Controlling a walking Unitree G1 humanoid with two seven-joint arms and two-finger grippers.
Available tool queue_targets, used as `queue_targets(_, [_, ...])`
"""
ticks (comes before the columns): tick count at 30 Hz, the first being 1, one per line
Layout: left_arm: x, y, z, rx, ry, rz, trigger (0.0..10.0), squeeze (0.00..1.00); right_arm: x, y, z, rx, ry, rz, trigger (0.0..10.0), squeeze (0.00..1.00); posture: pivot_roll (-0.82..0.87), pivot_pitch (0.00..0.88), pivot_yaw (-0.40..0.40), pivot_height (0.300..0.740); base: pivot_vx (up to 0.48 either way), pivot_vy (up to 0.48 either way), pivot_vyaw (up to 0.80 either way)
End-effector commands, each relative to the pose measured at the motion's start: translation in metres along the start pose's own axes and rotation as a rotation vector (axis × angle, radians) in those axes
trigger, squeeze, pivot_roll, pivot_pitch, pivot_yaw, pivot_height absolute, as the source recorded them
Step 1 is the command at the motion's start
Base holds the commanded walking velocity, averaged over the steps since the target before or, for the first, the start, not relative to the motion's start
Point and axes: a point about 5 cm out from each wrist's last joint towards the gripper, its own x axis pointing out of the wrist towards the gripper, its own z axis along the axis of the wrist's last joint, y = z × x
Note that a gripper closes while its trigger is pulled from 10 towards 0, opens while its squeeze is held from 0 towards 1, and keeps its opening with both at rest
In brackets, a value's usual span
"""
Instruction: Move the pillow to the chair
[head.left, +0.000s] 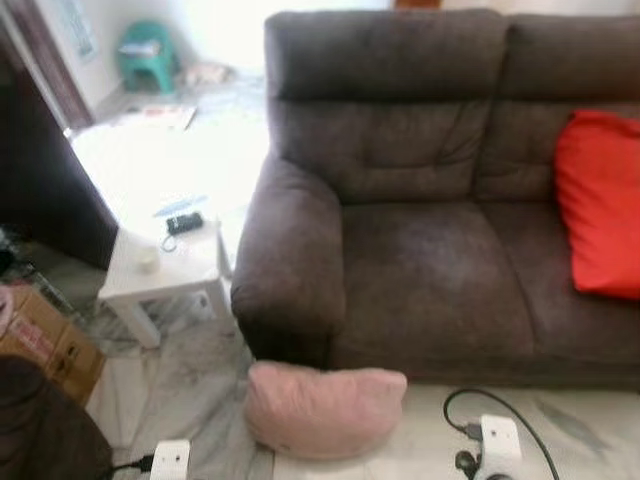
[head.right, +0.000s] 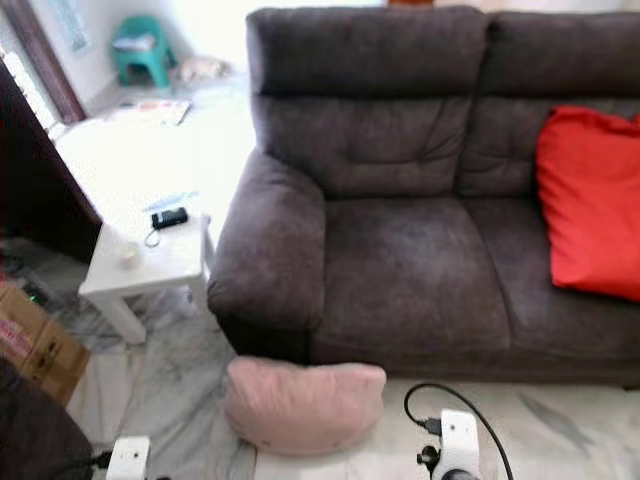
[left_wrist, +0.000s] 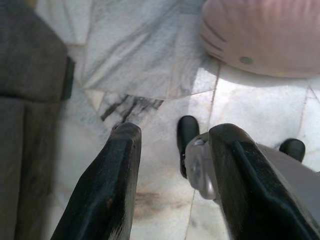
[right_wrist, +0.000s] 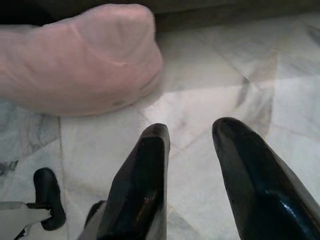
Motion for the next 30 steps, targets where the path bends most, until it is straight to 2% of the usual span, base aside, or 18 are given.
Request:
queue_targets(1, [-0.001,0.003,-0.002,0.017,0.005,0.01,10.0,0.0,0.0,0.002,0.001,0.01,-0.007,0.004,10.0,0.0,0.04,0.0,0.006,0.74,0.0,0.0,0.0])
queue_targets(10, [-0.002,0.003,-0.005,0.012,0.012,0.001,10.0,0.0,0.0,0.003,0.001,0.011,-0.007,0.004,10.0,0.0,0.04,0.0,0.009,0.74,0.0,0.0,0.0])
queue_targets(21, [-0.006,0.021,-0.014,-0.005,0.02,0.02,10.0,0.0,0.0,0.002,0.0,0.023,-0.007,0.002,10.0,0.0,0.03,0.0,0.01,0.74,0.0,0.0,-0.04])
queue_targets(25, [-0.004,0.016,-0.009,-0.005,0.017,0.019,10.0,0.0,0.0,0.002,0.0,0.018,-0.006,0.005,10.0,0.0,0.03,0.0,0.01,0.74,0.0,0.0,-0.65])
queue_targets(30, [-0.003,0.013,-0.009,-0.004,0.019,0.017,10.0,0.0,0.0,0.002,0.001,0.017,-0.012,-0.001,10.0,0.0,0.03,0.0,0.009,0.74,0.0,0.0,0.0])
